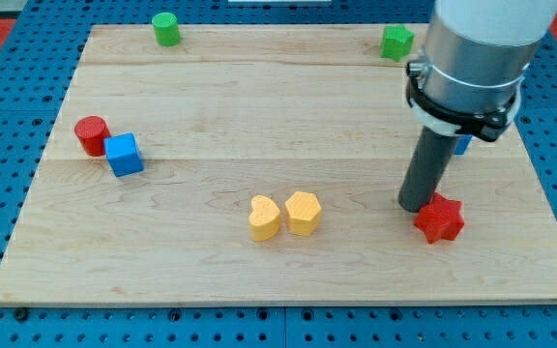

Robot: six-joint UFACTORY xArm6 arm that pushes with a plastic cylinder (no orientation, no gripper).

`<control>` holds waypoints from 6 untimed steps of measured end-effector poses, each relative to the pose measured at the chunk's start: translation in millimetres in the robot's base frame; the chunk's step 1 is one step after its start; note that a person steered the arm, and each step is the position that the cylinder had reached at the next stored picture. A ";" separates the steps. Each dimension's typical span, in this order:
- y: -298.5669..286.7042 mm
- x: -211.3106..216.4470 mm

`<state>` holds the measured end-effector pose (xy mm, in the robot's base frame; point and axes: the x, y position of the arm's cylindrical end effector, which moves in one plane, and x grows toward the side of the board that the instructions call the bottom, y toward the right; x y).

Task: Move your arm closer to the blue cube

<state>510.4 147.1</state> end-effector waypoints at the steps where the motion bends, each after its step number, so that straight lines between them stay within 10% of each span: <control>1: 0.2 0.2; 6: -294.3 -61.5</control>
